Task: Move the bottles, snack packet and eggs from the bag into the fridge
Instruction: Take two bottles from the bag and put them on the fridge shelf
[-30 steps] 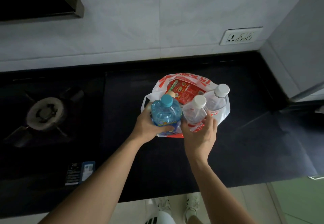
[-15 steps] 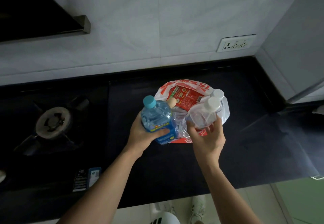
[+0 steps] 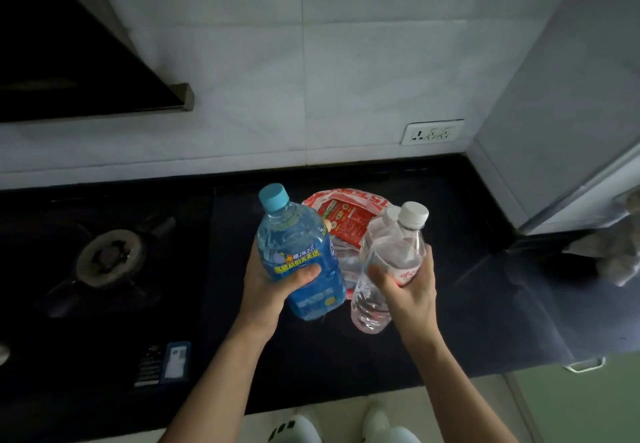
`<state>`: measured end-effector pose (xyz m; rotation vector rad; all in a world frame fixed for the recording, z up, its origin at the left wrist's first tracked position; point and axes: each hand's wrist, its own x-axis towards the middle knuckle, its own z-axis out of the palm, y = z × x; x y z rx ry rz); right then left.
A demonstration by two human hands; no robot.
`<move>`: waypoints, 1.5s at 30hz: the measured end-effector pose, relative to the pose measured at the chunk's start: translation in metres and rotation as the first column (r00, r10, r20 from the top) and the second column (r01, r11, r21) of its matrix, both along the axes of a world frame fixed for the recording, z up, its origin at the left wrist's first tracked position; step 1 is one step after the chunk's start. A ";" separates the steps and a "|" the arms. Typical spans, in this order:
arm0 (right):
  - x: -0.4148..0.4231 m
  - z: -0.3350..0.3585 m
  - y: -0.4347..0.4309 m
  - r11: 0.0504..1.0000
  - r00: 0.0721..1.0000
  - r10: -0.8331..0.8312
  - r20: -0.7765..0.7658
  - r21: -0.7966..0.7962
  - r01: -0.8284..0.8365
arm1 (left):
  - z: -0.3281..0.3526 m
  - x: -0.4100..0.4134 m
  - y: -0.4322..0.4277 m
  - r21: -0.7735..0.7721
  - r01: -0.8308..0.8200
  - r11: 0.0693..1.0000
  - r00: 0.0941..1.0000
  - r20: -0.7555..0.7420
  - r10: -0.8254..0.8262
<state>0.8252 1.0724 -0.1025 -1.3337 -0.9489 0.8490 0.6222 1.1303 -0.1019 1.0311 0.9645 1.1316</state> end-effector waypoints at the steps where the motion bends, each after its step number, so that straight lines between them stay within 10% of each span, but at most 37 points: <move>1: 0.000 0.000 -0.001 1.000 1.000 0.010 -0.001 -0.015 -0.010 | 0.002 0.003 -0.002 -0.002 0.004 1.000 1.000 0.014 -0.004; 25: 0.010 0.024 0.012 0.879 0.871 0.473 0.133 -0.010 -0.476 | 0.032 0.014 -0.107 -0.007 -0.467 0.884 0.880 -0.104 0.464; 45: -0.134 0.023 -0.113 0.274 0.264 0.961 0.087 -0.133 -0.953 | 0.039 -0.002 -0.369 -0.003 -0.983 0.183 0.181 -0.156 0.971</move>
